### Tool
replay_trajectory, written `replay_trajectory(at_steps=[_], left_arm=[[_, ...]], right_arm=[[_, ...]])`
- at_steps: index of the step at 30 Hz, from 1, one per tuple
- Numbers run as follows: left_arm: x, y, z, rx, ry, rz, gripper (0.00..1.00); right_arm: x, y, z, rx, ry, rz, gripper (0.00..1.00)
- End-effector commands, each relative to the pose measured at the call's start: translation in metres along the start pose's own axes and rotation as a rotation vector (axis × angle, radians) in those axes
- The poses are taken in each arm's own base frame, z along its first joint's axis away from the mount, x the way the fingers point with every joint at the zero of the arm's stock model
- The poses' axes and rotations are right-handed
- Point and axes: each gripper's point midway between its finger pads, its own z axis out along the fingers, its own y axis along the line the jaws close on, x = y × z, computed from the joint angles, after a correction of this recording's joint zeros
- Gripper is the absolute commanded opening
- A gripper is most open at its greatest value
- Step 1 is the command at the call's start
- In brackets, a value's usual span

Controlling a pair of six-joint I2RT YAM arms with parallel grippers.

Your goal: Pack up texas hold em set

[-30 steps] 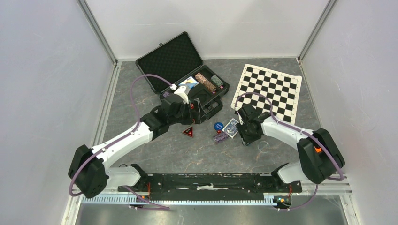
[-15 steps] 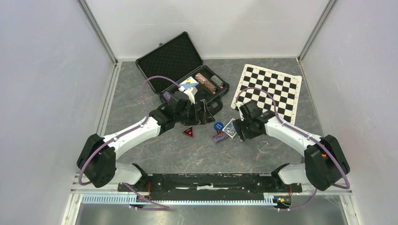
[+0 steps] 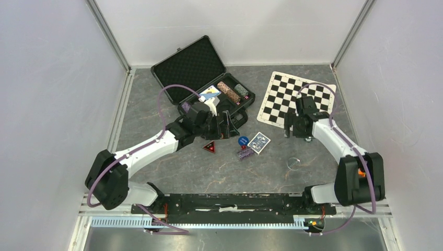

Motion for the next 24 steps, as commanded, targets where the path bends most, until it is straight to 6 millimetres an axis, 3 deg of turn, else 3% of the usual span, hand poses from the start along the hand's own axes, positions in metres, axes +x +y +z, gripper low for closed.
replay_trajectory(at_steps=[1, 4, 8, 11, 16, 24], left_arm=[[-0.015, -0.014, -0.014, 0.042, -0.064, 0.037, 1.00], [-0.014, -0.011, -0.015, 0.034, -0.064, 0.056, 1.00], [-0.011, -0.009, -0.015, 0.034, -0.056, 0.067, 1.00], [-0.010, -0.008, -0.014, 0.032, -0.053, 0.072, 1.00], [-0.007, -0.007, -0.013, 0.040, -0.048, 0.069, 1.00], [-0.007, -0.008, -0.014, 0.042, -0.049, 0.068, 1.00]], right_arm=[[-0.025, -0.018, 0.011, 0.047, 0.010, 0.126, 0.98], [-0.029, -0.025, 0.019, 0.022, 0.024, 0.189, 0.97], [-0.026, -0.040, 0.028, 0.061, 0.044, 0.270, 0.86], [-0.022, -0.041, 0.035, 0.069, 0.065, 0.295, 0.81], [-0.018, -0.039, 0.049, 0.045, 0.083, 0.316, 0.77], [-0.015, -0.059, 0.061, 0.065, 0.082, 0.371, 0.75]])
